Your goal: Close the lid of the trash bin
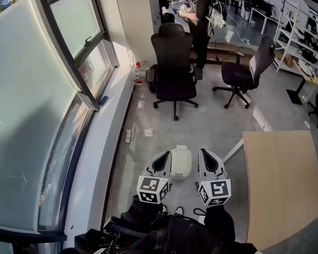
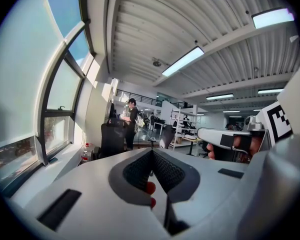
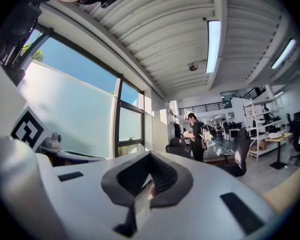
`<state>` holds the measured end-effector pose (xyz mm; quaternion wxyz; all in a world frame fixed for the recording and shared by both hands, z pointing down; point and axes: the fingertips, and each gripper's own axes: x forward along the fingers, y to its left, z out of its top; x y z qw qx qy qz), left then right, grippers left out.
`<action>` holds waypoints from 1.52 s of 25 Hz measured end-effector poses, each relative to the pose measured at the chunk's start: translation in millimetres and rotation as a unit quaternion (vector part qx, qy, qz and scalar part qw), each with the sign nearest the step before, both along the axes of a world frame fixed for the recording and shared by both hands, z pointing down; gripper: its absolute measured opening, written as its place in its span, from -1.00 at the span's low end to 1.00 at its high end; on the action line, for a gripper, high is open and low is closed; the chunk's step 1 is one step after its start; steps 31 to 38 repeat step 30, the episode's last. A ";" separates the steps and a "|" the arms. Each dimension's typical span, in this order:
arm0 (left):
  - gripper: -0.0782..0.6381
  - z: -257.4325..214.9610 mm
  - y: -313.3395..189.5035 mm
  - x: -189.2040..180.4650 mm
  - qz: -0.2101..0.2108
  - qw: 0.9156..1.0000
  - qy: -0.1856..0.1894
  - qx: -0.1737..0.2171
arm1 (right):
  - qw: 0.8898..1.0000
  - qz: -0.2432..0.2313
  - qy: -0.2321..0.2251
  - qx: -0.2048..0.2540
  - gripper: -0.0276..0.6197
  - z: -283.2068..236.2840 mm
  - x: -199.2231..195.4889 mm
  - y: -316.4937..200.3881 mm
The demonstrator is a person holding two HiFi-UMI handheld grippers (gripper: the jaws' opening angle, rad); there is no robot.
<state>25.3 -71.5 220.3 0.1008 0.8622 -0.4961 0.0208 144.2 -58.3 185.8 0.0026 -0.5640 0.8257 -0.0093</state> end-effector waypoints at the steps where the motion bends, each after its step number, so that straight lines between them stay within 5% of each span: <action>1: -0.79 -4.6 1.3 0.6 0.001 1.000 0.000 0.005 | 1.000 -0.001 0.001 0.005 -0.90 -5.1 -1.2 1.6; 38: -0.79 -28.8 -10.9 2.6 -0.012 0.999 -0.006 0.037 | 0.998 -0.038 0.007 0.054 -0.91 -38.3 -17.1 -1.4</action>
